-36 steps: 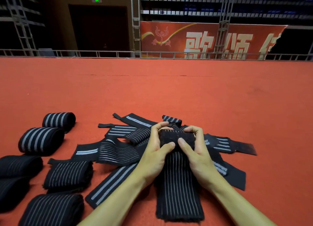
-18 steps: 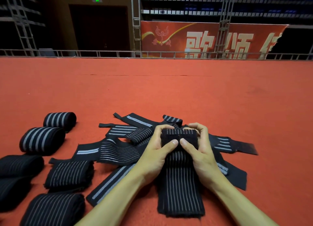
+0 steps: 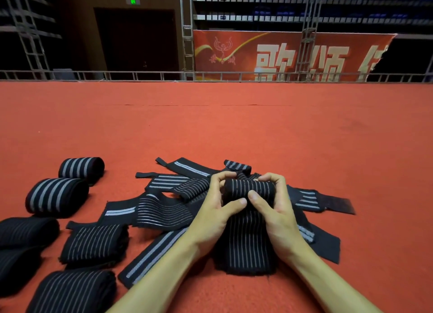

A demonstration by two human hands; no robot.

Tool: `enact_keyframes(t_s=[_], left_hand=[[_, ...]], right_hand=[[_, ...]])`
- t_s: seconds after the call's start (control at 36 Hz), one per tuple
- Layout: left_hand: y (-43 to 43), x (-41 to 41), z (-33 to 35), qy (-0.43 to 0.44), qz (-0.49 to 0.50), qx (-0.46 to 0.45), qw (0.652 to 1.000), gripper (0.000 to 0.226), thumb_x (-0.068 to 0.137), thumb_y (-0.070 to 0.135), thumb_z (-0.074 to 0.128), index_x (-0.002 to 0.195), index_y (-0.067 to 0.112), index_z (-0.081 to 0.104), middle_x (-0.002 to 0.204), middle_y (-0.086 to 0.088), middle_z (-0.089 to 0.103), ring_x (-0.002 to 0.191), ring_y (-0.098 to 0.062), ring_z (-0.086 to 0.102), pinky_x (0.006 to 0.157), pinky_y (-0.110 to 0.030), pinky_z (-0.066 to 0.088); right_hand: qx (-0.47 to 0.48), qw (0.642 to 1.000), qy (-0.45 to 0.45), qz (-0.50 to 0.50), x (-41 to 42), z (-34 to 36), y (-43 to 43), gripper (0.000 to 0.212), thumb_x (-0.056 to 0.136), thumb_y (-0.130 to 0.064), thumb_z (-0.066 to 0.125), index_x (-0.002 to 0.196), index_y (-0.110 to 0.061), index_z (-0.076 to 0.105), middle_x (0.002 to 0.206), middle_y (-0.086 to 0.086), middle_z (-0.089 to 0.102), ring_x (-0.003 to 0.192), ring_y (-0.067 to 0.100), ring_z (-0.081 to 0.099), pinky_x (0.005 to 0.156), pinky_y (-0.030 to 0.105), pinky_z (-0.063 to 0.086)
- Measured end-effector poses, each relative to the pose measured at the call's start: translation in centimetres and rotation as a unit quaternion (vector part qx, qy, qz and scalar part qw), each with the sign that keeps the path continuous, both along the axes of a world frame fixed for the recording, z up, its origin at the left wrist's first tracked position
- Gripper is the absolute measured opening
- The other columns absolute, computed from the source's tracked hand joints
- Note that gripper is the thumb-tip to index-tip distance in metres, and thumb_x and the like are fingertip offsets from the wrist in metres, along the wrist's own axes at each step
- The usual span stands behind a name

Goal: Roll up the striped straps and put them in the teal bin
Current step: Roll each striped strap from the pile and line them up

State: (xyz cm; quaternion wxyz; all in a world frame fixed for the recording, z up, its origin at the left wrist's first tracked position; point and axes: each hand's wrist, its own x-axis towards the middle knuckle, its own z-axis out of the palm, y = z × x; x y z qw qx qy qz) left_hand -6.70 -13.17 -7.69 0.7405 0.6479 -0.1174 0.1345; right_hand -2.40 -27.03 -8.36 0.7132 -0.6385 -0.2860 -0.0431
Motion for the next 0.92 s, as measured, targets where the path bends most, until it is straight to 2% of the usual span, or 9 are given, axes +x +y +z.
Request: enact_keyframes(t_s=[0.08, 0.17, 0.28, 0.42, 0.53, 0.67, 0.72, 0.81, 0.92], left_hand=[[-0.2, -0.1, 0.0, 0.039, -0.019, 0.0, 0.999, 0.049, 0.076, 0.046, 0.069, 0.121, 0.037, 0.051, 0.116, -0.003, 0.068, 0.107, -0.016, 0.065, 0.097, -0.038, 0.052], [-0.5, -0.1, -0.1, 0.058, -0.025, -0.007, 0.998, 0.039, 0.081, 0.053, 0.064, 0.115, 0.039, 0.052, 0.106, 0.004, 0.072, 0.102, -0.014, 0.067, 0.096, -0.04, 0.052], [-0.7, 0.1, -0.1, 0.047, 0.0, 0.02, 0.999, 0.027, 0.088, 0.046, 0.058, 0.112, 0.035, 0.054, 0.104, 0.003, 0.072, 0.1, -0.014, 0.066, 0.095, -0.039, 0.052], [0.0, 0.3, 0.2, -0.003, 0.057, -0.001, 0.998, 0.031, 0.081, 0.03, 0.071, 0.11, 0.026, 0.061, 0.099, -0.002, 0.068, 0.095, -0.019, 0.064, 0.089, -0.035, 0.055], [0.3, 0.2, 0.1, -0.03, 0.055, 0.006, 0.998, 0.039, 0.079, 0.014, 0.072, 0.115, 0.019, 0.059, 0.108, -0.009, 0.067, 0.101, -0.021, 0.064, 0.094, -0.039, 0.053], [0.1, 0.1, 0.1, -0.034, 0.038, 0.008, 0.999, 0.044, 0.078, 0.003, 0.064, 0.116, 0.025, 0.059, 0.117, -0.01, 0.063, 0.107, -0.019, 0.062, 0.097, -0.037, 0.052], [-0.1, -0.1, 0.1, -0.018, 0.022, 0.0, 1.0, 0.05, 0.079, 0.005, 0.063, 0.124, 0.025, 0.053, 0.123, -0.01, 0.06, 0.109, -0.018, 0.063, 0.096, -0.034, 0.052], [-0.4, -0.2, 0.0, 0.013, 0.001, -0.001, 1.0, 0.057, 0.081, 0.016, 0.063, 0.132, 0.029, 0.043, 0.127, -0.004, 0.06, 0.114, -0.014, 0.063, 0.096, -0.032, 0.051], [-0.6, 0.1, -0.2, 0.049, -0.016, -0.034, 0.998, 0.053, 0.083, 0.032, 0.063, 0.131, 0.036, 0.04, 0.125, -0.002, 0.065, 0.113, -0.016, 0.065, 0.099, -0.036, 0.051]], right_hand=[[0.003, 1.0, -0.02, 0.01, -0.1, 0.1, 0.0, 0.031, 0.075, -0.043, 0.068, 0.102, -0.038, 0.052, 0.11, 0.01, 0.06, 0.101, 0.022, 0.061, 0.091, 0.039, 0.051], [-0.008, 0.999, -0.039, 0.007, -0.1, 0.0, -0.1, 0.031, 0.076, -0.042, 0.066, 0.103, -0.039, 0.052, 0.111, 0.008, 0.059, 0.103, 0.019, 0.059, 0.093, 0.035, 0.049], [-0.003, 0.999, -0.042, 0.008, -0.1, 0.0, -0.1, 0.032, 0.076, -0.043, 0.066, 0.105, -0.036, 0.053, 0.108, 0.003, 0.061, 0.098, 0.014, 0.061, 0.087, 0.027, 0.049], [0.022, 1.0, -0.002, 0.013, 0.2, -0.1, 0.1, 0.034, 0.076, -0.045, 0.068, 0.106, -0.036, 0.056, 0.118, 0.015, 0.059, 0.108, 0.029, 0.061, 0.094, 0.045, 0.051], [0.003, 1.0, 0.005, 0.005, 0.3, -0.1, 0.3, 0.037, 0.074, -0.052, 0.067, 0.107, -0.039, 0.054, 0.112, -0.007, 0.063, 0.103, 0.014, 0.063, 0.089, 0.031, 0.05], [-0.016, 1.0, -0.003, -0.019, 0.2, -0.3, 0.2, 0.036, 0.076, -0.051, 0.067, 0.107, -0.04, 0.054, 0.121, -0.001, 0.058, 0.118, 0.024, 0.057, 0.105, 0.05, 0.045], [-0.012, 1.0, -0.007, -0.017, 0.1, -0.2, 0.2, 0.036, 0.076, -0.047, 0.068, 0.107, -0.037, 0.054, 0.118, -0.006, 0.059, 0.114, 0.02, 0.058, 0.1, 0.043, 0.048], [-0.004, 1.0, -0.021, -0.012, -0.1, 0.0, 0.1, 0.034, 0.08, -0.03, 0.067, 0.11, -0.024, 0.051, 0.104, -0.025, 0.058, 0.099, 0.001, 0.059, 0.084, 0.017, 0.047], [0.006, 0.999, -0.036, -0.011, -0.1, 0.0, 0.0, 0.035, 0.079, -0.029, 0.067, 0.11, -0.025, 0.051, 0.105, -0.017, 0.06, 0.101, 0.01, 0.061, 0.086, 0.021, 0.049]])
